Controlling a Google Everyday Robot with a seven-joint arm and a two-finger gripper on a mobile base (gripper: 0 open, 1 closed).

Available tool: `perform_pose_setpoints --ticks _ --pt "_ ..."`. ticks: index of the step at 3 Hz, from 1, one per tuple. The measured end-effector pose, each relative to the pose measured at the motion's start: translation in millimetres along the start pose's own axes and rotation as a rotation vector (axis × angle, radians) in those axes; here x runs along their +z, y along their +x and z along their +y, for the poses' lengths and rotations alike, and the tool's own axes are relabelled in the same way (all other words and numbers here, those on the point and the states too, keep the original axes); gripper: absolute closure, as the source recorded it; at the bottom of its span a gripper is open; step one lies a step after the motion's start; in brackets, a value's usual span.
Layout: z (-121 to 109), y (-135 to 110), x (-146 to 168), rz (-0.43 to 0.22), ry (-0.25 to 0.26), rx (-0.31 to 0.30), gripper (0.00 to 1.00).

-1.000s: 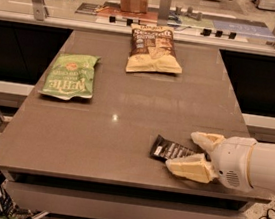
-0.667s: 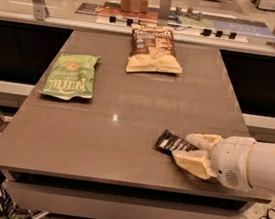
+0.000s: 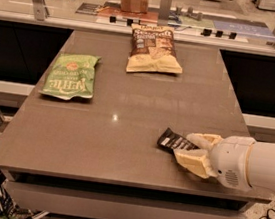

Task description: Move rxbar chocolate near brown chip bag

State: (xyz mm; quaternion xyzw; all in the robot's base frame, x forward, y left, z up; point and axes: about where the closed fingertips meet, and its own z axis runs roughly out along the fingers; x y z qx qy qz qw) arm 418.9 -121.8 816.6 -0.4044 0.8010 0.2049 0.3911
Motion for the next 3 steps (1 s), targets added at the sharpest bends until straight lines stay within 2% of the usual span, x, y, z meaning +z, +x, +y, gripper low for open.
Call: perform_pose_setpoints --ticks 1,3 --pt "-23.9 -7.4 -7.2 -0.006 0.030 0.007 1.00" --pt "-73.0 -20.5 -26.0 -0.023 0.130 0.029 1.00"
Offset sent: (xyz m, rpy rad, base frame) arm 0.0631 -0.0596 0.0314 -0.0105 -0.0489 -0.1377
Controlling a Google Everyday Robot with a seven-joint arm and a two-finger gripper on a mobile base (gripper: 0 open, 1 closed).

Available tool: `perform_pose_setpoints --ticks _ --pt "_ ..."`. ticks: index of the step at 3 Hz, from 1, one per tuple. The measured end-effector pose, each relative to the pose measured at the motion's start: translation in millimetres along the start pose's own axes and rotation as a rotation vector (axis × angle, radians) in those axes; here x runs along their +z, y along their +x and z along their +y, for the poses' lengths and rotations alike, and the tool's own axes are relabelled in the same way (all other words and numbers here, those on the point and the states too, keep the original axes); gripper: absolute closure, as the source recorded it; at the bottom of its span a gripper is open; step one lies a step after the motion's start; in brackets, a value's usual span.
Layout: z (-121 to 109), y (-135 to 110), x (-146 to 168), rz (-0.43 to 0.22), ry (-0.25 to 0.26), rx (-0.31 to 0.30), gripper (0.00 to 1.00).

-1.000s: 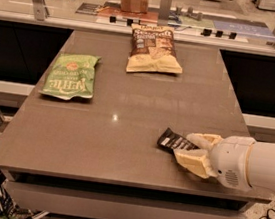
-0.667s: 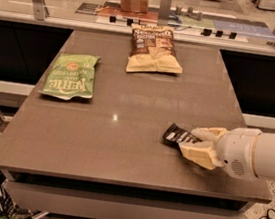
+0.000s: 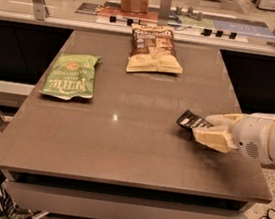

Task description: Move rxbar chocolate near brown chip bag

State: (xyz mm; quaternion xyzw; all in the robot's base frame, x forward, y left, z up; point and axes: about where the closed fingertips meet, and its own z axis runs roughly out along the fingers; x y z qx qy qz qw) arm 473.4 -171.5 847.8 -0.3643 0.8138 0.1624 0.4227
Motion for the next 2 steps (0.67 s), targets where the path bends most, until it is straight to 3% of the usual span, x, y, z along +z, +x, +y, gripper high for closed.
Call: perform_pose_setpoints --ticks 2 --pt "-58.0 -18.8 -3.4 -0.037 0.161 0.061 1.00"
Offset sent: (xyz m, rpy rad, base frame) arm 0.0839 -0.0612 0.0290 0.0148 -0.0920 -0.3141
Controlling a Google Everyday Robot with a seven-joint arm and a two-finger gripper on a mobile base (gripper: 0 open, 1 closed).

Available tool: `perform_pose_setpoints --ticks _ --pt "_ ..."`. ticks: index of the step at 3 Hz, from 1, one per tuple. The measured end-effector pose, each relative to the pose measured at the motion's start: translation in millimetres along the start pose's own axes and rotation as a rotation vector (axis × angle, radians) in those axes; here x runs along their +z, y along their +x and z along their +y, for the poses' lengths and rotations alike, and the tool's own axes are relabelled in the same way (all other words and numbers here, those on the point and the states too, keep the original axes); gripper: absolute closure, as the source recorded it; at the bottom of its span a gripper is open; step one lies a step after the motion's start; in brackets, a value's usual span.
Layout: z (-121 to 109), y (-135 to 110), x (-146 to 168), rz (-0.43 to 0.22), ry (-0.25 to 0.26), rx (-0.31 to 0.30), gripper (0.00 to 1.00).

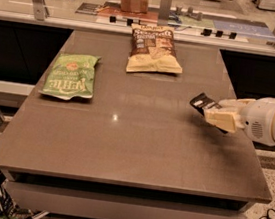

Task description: Move rxbar chocolate near brown chip bag

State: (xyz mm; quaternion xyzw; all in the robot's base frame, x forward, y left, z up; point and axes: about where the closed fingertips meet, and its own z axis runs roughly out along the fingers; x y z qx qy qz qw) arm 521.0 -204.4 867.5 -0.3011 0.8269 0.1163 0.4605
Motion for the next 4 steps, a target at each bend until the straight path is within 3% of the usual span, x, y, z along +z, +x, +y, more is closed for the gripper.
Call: perform_pose_setpoints --ticks 2,4 --pt "-54.0 -37.9 21.3 -0.037 0.120 0.045 1.00" --pt "-86.7 -76.7 54.3 -0.040 0.206 0.045 1.00"
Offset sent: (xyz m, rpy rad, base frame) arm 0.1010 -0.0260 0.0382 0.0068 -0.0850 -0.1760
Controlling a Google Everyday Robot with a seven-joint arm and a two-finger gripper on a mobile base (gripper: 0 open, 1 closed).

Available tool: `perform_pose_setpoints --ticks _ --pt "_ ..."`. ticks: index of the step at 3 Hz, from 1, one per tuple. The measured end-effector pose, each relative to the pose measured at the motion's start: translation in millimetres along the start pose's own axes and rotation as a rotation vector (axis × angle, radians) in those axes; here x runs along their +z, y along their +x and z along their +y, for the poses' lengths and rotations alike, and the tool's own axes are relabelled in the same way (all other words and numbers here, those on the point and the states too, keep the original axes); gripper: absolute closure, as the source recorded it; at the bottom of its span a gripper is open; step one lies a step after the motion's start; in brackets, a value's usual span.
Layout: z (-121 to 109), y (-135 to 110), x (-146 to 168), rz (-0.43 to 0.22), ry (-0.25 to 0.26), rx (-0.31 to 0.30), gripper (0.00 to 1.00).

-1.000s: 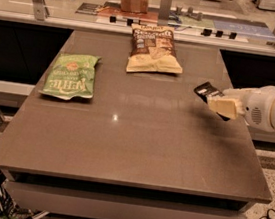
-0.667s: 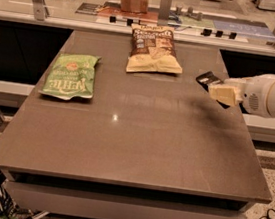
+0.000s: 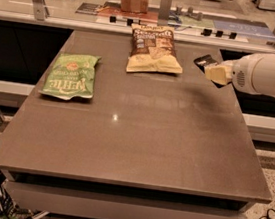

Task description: Move rxbar chocolate near brown chip bag

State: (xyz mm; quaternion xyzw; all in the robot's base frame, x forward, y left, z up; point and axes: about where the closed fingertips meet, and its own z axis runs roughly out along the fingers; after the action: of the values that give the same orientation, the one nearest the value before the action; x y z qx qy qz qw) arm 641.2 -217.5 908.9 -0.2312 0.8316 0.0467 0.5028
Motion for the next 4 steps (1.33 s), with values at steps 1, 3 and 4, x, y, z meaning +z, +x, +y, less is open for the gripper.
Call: perform_pose_setpoints --ticks 1,3,4 --pt "0.8 -15.3 26.4 0.001 0.009 0.001 1.00" --pt "-6.4 -25.8 77.8 -0.050 -0.025 0.053 1.00" --pt "-24.3 -13.0 94.3 -0.057 -0.024 0.103 1.00"
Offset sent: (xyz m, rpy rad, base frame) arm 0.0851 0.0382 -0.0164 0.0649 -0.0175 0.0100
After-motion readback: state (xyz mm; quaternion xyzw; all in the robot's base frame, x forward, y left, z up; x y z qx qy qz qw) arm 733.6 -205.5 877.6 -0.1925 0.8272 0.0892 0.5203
